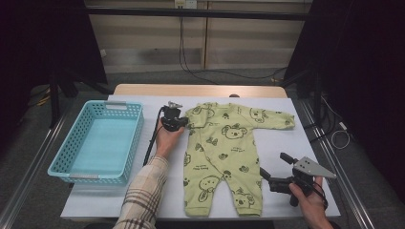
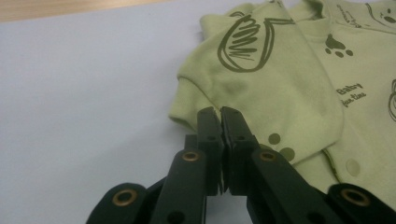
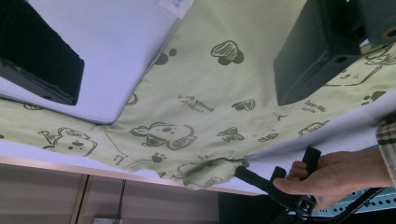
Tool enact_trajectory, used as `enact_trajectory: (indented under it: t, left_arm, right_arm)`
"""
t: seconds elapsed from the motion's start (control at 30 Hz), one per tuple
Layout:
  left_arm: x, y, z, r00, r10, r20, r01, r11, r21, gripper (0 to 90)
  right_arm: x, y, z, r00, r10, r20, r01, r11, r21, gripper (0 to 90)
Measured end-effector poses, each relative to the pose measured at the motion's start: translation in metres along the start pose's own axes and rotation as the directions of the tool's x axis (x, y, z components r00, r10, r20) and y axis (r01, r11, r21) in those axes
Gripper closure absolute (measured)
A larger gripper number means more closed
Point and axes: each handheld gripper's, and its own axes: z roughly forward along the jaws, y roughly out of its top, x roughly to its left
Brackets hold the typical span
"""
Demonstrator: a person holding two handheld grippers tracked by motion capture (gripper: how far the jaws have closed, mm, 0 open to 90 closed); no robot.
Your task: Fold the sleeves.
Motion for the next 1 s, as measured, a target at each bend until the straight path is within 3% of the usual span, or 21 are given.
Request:
enact_trajectory:
  t: [0.07,0.13,0.17,0.2,0.27,0.3,0.37,0.43,0.47,0.5,0.53,0.67,0.73,0.8,0.83,0.87,1.0]
  left_arm:
    - [0.001,-0.001,-0.002,0.9992,-0.041,-0.002,0.041,0.999,-0.016,87.5]
    - [0.003,0.0,-0.005,1.0,0.001,-0.007,-0.001,1.0,0.007,87.5]
    - [0.002,0.001,-0.006,0.9997,-0.025,-0.009,0.024,0.9995,-0.021,87.5]
    - [0.004,0.002,-0.009,1.0,-0.006,-0.004,0.006,0.9999,-0.011,87.5]
    - [0.001,0.004,-0.011,0.9993,-0.035,-0.007,0.035,0.9975,-0.061,87.5]
    - [0.003,0.005,-0.015,0.9999,0.004,-0.011,-0.004,0.9992,-0.039,87.5]
    - [0.0,0.008,-0.017,0.9997,-0.019,-0.012,0.018,0.9958,-0.089,87.5]
    - [0.001,0.01,-0.023,0.9994,0.031,-0.016,-0.032,0.996,-0.083,87.5]
    - [-0.002,0.011,-0.023,1.0,0.001,-0.004,-0.002,0.9915,-0.13,87.5]
    - [-0.001,0.012,-0.026,0.999,0.043,-0.006,-0.044,0.9927,-0.112,87.5]
    - [-0.002,0.013,-0.028,0.9984,0.056,-0.007,-0.056,0.9918,-0.115,87.5]
    - [-0.003,0.017,-0.034,0.9978,0.064,-0.019,-0.066,0.9875,-0.143,87.5]
    - [-0.005,0.018,-0.035,0.9995,0.029,-0.012,-0.03,0.982,-0.186,87.5]
    - [-0.006,0.019,-0.037,0.9996,0.027,-0.007,-0.028,0.9786,-0.204,87.4]
    - [-0.005,0.02,-0.039,0.9982,0.06,-0.009,-0.061,0.9807,-0.186,87.5]
    - [-0.009,0.02,-0.039,0.9995,0.031,-0.009,-0.032,0.9751,-0.22,87.5]
    - [-0.015,0.023,-0.042,0.9991,0.043,0.0,-0.042,0.9681,-0.247,87.5]
  right_arm:
    - [0.0,0.0,0.0,1.0,0.0,0.004,0.0,1.0,0.001,1.3]
    - [0.0,0.0,0.0,1.0,0.0,0.003,0.0,1.0,-0.002,1.3]
    - [-0.001,0.0,0.0,1.0,-0.005,0.007,0.005,1.0,-0.002,1.3]
    - [-0.001,0.0,0.0,0.9999,-0.008,0.01,0.008,1.0,-0.004,1.3]
    - [-0.001,0.0,0.0,0.9999,-0.007,0.01,0.007,1.0,-0.002,1.3]
    - [-0.001,0.0,0.0,0.9999,-0.005,0.01,0.005,1.0,-0.002,1.3]
    - [-0.001,0.0,0.0,0.9999,-0.009,0.012,0.009,1.0,-0.003,1.3]
    - [-0.001,0.0,0.0,0.9999,-0.009,0.011,0.009,1.0,-0.005,1.3]
    - [-0.001,0.0,0.0,0.9999,-0.007,0.012,0.008,1.0,-0.005,1.3]
    - [-0.001,0.0,0.0,0.9999,-0.008,0.012,0.008,1.0,-0.005,1.3]
    - [-0.001,0.0,0.0,0.9999,-0.01,0.012,0.01,1.0,-0.006,1.3]
    - [-0.001,0.0,0.0,0.9999,-0.008,0.013,0.008,1.0,-0.006,1.3]
    - [-0.001,0.0,0.0,0.9999,-0.009,0.013,0.009,1.0,-0.006,1.3]
    - [-0.001,0.0,0.0,0.9999,-0.008,0.013,0.008,1.0,-0.005,1.3]
    - [-0.001,0.0,0.0,0.9999,-0.008,0.013,0.008,1.0,-0.005,1.3]
    - [-0.001,0.0,0.0,0.9999,-0.006,0.014,0.006,1.0,-0.006,1.3]
    - [-0.001,0.001,-0.002,0.9999,0.004,0.014,-0.004,1.0,-0.014,1.3]
